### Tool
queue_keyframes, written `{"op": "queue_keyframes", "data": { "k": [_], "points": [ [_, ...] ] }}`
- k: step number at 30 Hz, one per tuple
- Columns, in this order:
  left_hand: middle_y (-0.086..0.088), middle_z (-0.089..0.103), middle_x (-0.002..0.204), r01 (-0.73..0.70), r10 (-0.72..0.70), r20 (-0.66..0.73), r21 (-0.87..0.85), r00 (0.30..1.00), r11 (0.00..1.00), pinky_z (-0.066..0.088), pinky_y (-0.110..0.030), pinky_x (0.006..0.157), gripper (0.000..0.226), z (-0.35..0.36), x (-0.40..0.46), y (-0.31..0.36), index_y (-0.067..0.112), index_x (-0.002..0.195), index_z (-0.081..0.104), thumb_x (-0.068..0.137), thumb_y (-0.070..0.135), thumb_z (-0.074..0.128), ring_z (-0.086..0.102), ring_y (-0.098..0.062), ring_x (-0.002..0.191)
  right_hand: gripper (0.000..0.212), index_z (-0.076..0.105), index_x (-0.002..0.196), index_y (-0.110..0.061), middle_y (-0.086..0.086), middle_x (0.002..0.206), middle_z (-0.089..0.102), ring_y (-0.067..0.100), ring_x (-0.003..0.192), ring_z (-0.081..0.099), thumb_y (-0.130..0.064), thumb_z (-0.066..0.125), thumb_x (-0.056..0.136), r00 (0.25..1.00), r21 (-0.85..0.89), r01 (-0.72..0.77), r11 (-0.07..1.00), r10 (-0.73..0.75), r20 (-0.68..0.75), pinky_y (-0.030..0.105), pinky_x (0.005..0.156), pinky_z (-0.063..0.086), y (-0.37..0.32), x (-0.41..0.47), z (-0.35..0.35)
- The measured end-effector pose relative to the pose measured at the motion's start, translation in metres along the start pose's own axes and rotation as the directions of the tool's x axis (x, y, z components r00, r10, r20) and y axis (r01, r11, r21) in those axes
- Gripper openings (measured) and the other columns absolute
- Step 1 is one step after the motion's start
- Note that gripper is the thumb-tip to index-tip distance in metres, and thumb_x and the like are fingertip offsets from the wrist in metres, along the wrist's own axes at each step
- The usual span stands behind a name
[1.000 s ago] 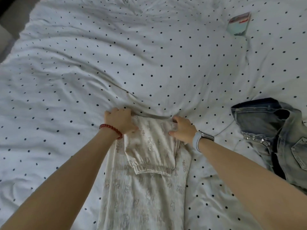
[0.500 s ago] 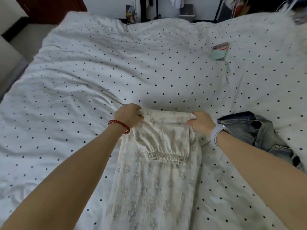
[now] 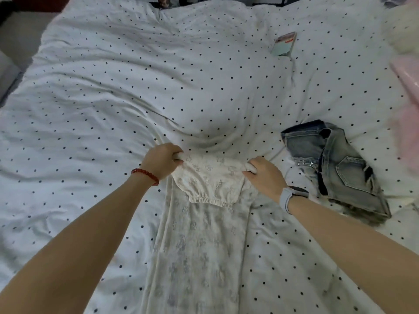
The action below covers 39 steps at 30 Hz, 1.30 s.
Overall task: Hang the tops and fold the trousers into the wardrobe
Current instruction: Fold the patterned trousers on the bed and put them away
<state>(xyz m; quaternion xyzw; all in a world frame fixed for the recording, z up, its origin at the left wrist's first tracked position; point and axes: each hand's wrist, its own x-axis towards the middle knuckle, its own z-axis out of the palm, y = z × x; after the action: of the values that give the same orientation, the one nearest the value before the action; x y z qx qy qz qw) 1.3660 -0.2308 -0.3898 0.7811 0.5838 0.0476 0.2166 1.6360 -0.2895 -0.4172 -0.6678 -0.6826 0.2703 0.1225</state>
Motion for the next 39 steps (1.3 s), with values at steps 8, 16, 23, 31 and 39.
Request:
{"op": "queue_keyframes", "data": {
  "k": [8, 16, 23, 31, 39],
  "points": [
    [-0.001, 0.063, 0.070, -0.408, 0.485, -0.282, 0.289, 0.828, 0.866, 0.038, -0.028, 0.075, 0.022, 0.046, -0.112, -0.007, 0.012, 0.074, 0.069, 0.075, 0.007, 0.047, 0.059, -0.022, 0.061, 0.014, 0.065, 0.085, -0.011, 0.005, 0.077, 0.060, 0.025, 0.063, 0.059, -0.016, 0.064, 0.072, 0.920, -0.199, 0.375, 0.905, -0.390, -0.037, 0.030, 0.061, 0.046, 0.020, -0.111, 0.043],
    [-0.001, 0.061, 0.078, -0.535, 0.576, -0.015, 0.351, 0.818, 0.769, 0.044, -0.029, 0.067, 0.034, 0.099, -0.178, -0.028, 0.014, 0.079, 0.065, 0.081, -0.002, 0.036, 0.058, -0.020, 0.066, 0.032, 0.064, 0.096, -0.012, 0.004, 0.089, 0.060, 0.020, 0.072, 0.060, -0.025, 0.075, 0.068, 0.900, -0.131, 0.429, 0.893, -0.411, 0.143, 0.030, 0.059, 0.053, 0.035, -0.168, 0.091],
    [-0.001, 0.063, 0.080, -0.510, 0.487, 0.155, 0.320, 0.859, 0.798, 0.044, -0.034, 0.071, 0.021, 0.102, -0.188, -0.036, 0.015, 0.072, 0.067, 0.075, 0.027, 0.050, 0.061, -0.021, 0.072, 0.035, 0.065, 0.107, -0.012, 0.003, 0.100, 0.067, 0.019, 0.089, 0.064, -0.029, 0.041, 0.089, 0.907, -0.096, 0.387, 0.917, -0.359, 0.221, 0.035, 0.079, 0.055, 0.036, -0.181, 0.094],
    [0.003, 0.066, 0.111, -0.267, 0.190, 0.220, 0.408, 0.957, 0.873, 0.032, -0.040, 0.092, 0.040, 0.111, -0.070, -0.005, 0.020, 0.128, 0.053, 0.089, 0.030, 0.050, 0.055, -0.024, 0.106, 0.047, 0.030, 0.143, -0.014, 0.006, 0.146, 0.036, 0.023, 0.137, 0.028, -0.021, 0.035, 0.097, 0.958, -0.264, -0.003, 0.964, 0.078, 0.276, 0.042, 0.113, 0.022, 0.034, -0.060, 0.093],
    [0.012, 0.062, 0.103, -0.282, 0.092, 0.378, 0.487, 0.921, 0.826, 0.021, -0.035, 0.094, 0.041, 0.107, -0.046, 0.002, 0.032, 0.129, 0.045, 0.088, 0.027, 0.043, 0.045, -0.015, 0.108, 0.033, 0.051, 0.125, -0.014, 0.009, 0.118, 0.050, 0.025, 0.119, 0.040, -0.024, 0.045, 0.094, 0.904, -0.310, -0.055, 0.949, 0.179, 0.389, 0.034, 0.094, 0.034, 0.042, -0.048, 0.093]
  ]
}}
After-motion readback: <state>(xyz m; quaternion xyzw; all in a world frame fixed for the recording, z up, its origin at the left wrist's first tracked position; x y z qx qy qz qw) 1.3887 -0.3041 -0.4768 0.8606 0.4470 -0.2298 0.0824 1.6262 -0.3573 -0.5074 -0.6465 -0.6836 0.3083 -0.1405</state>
